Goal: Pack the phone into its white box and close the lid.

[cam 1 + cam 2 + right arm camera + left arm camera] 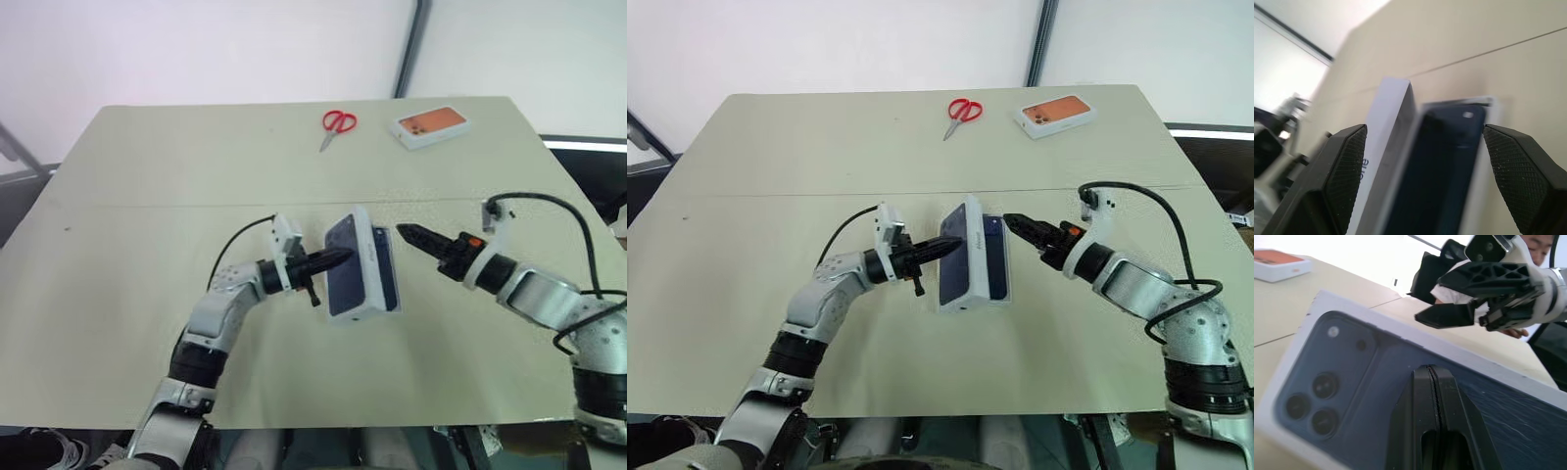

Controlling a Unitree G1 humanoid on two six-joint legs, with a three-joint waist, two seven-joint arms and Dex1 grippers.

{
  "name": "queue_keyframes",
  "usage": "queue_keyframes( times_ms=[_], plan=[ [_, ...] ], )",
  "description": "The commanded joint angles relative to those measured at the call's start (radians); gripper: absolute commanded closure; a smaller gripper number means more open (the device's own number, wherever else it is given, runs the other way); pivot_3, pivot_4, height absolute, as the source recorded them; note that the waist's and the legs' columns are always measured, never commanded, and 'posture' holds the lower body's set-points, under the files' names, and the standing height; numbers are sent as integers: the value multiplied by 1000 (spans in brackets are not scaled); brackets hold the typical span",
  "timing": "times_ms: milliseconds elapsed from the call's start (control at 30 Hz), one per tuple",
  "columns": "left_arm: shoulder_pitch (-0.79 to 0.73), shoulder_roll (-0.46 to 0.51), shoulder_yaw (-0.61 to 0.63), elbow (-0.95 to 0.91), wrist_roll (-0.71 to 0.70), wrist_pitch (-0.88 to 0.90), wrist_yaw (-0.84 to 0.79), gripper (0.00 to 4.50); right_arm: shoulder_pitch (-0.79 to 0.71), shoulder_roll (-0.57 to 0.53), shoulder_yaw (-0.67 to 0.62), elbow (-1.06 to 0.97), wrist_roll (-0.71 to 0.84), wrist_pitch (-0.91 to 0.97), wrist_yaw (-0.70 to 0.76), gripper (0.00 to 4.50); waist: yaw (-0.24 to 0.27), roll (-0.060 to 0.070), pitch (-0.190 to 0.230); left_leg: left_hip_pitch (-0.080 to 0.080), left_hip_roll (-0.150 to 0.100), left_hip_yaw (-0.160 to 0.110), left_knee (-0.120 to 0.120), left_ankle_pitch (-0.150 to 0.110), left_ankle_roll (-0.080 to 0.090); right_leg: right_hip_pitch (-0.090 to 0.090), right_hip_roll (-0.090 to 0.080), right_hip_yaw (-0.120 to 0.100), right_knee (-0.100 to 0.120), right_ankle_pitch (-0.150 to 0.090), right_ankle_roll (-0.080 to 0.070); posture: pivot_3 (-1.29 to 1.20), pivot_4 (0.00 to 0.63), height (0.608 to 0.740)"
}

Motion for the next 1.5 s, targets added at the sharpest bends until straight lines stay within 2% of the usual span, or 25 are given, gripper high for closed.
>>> queue_keyframes(
  times_ms=[33, 100, 200, 300, 467, 600, 767, 967, 1133, 1367, 1500],
  plan=[
    [-32, -17, -12, 8, 12, -35, -8, 4500, 11, -3, 2, -18, -155, -64, 52, 795, -2, 0, 0, 0, 0, 0, 0, 0, 0, 0, 0, 0, 0, 0, 0, 0, 150, 740],
    [-37, -12, -8, 11, 9, -31, -18, 4500, 15, -10, 21, -18, -281, -125, 80, 1366, -3, 0, 0, 0, 0, 1, 0, 0, 0, 0, 0, 0, 0, 0, 0, 0, 150, 740],
    [-32, 12, 1, 12, 12, -32, -31, 4500, 45, -83, 151, -71, -575, -274, 179, 2879, -2, 0, 0, 0, 0, 1, 0, 0, 0, -1, 0, 0, 0, 0, 0, 0, 150, 740],
    [-28, 28, 3, 11, 12, -35, -36, 4500, 57, -89, 194, -78, -704, -356, 228, 4472, -3, 0, 0, 0, 0, 1, 0, 0, 0, -1, 0, 0, 0, 0, 0, 0, 150, 740],
    [29, 123, 38, -119, -37, 42, -57, 4500, 59, -49, 246, -100, -851, -450, 283, 4472, -5, 0, 0, 0, 0, 1, 0, 0, 0, -1, 0, 1, 0, 0, 0, 0, 150, 740],
    [80, 195, 49, -210, -79, 108, -77, 4500, 84, -20, 259, -131, -866, -466, 357, 4472, 1, 0, 0, 0, 0, 0, 0, 0, 0, 0, 0, 1, 0, 0, 0, 0, 150, 740],
    [138, 261, 62, -256, -69, 113, -76, 4500, 98, -1, 261, -133, -932, -460, 375, 4472, 2, 0, 0, 0, 0, -1, 0, 0, 0, 0, 0, 1, 0, 0, 0, 0, 150, 740],
    [192, 281, 35, -238, -17, 68, -65, 4500, 101, 14, 260, -138, -981, -469, 408, 4472, 1, 0, 0, 1, 0, -1, 0, 0, 0, 0, 0, 1, 0, 0, 0, 0, 150, 740],
    [200, 260, 27, -202, 2, 49, -56, 4500, 106, 16, 247, -139, -1003, -461, 438, 4472, 3, 0, 0, 1, 0, -1, 0, 0, 0, 0, 0, 1, 0, 0, 0, 0, 150, 740],
    [118, 144, -36, -98, 66, -6, -3, 4500, 120, 20, 272, -142, -1057, -474, 474, 4472, 4, 0, 0, 1, 0, -1, 0, 0, 0, 0, -1, 0, 0, 0, 0, 0, 150, 740],
    [88, 112, -49, -58, 81, -18, 5, 4500, 111, 29, 259, -145, -1065, -466, 481, 4472, 0, 0, 0, 1, 0, -1, 0, 0, 0, 0, 0, 0, 0, 0, 0, 0, 150, 740]
  ],
)
